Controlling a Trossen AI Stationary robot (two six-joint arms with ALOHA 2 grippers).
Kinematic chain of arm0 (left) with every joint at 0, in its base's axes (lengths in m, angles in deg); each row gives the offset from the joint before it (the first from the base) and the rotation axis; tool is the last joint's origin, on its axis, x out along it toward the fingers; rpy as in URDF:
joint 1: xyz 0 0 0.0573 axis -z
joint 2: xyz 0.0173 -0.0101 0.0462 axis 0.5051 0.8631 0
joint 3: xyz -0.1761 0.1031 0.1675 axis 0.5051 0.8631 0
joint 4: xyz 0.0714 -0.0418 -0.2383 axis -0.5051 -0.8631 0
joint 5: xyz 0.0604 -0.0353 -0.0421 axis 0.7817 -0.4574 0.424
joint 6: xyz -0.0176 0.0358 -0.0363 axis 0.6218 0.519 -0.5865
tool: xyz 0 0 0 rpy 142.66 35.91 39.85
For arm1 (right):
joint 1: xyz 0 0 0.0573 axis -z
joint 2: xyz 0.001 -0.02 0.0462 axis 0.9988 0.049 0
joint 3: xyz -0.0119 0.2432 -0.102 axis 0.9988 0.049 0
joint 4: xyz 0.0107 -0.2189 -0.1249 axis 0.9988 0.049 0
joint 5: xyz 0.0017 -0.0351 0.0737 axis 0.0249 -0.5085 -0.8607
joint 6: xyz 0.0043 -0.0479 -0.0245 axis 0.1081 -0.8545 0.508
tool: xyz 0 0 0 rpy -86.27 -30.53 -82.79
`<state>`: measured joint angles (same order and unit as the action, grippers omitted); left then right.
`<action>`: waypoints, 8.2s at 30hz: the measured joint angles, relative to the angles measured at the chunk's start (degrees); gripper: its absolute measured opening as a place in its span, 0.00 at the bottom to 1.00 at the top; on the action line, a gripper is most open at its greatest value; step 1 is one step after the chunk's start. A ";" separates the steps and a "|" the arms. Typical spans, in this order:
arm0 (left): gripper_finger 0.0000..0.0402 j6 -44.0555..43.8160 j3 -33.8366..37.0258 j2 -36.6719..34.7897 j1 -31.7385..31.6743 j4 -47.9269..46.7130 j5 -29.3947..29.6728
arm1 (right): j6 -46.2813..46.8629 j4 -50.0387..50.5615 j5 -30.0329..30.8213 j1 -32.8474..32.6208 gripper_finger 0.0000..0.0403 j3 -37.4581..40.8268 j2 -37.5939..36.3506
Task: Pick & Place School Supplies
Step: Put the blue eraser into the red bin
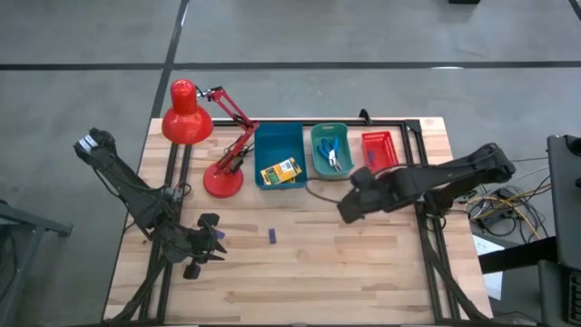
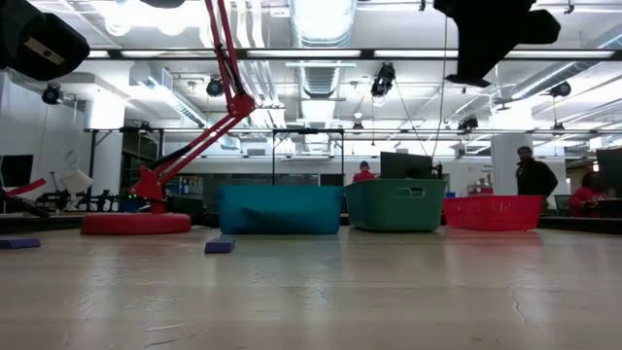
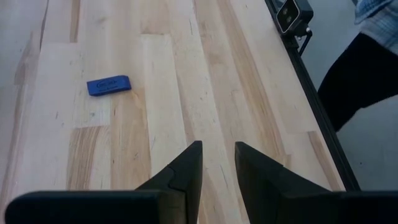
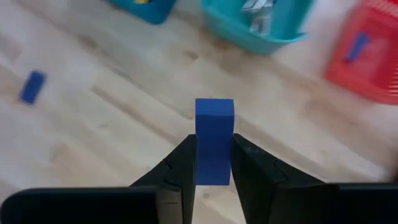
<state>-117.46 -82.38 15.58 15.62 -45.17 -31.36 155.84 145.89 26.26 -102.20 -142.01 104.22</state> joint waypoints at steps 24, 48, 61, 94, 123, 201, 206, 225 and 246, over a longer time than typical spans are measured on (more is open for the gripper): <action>0.25 0.01 0.00 0.00 0.00 0.04 0.01 | -24.15 1.49 -5.12 41.49 0.21 3.62 -5.38; 0.25 0.00 -0.01 0.00 -0.02 0.04 0.01 | -29.40 -25.52 -17.59 63.63 0.23 27.58 -5.31; 0.25 0.00 -0.01 0.00 -0.02 0.04 0.02 | -28.71 -27.94 -18.01 63.67 0.36 28.47 -5.31; 0.25 0.00 0.01 0.00 -0.02 0.04 0.01 | -42.90 -54.97 -24.90 22.16 0.36 20.89 -5.42; 0.25 0.00 0.01 0.02 0.00 -0.02 0.01 | -46.36 -74.21 -20.96 8.87 0.36 22.08 -0.77; 0.25 -27.96 0.75 8.55 2.49 -23.05 6.44 | -46.31 -73.86 -20.97 8.88 0.36 22.08 -0.77; 0.25 -25.88 0.76 8.57 2.48 -19.68 6.86 | -46.31 -73.85 -20.97 8.88 0.36 22.08 -0.77; 0.25 -4.18 0.76 8.59 -1.82 -20.06 0.68 | -46.31 -73.86 -20.97 8.90 0.36 22.08 -0.77; 0.25 -1.39 3.00 8.55 -1.82 -18.17 3.51 | -46.31 -73.88 -20.97 8.89 0.36 22.08 -0.79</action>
<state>-118.85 -79.39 24.12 13.80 -63.34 -27.85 109.53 72.01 5.29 -93.31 -119.94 103.43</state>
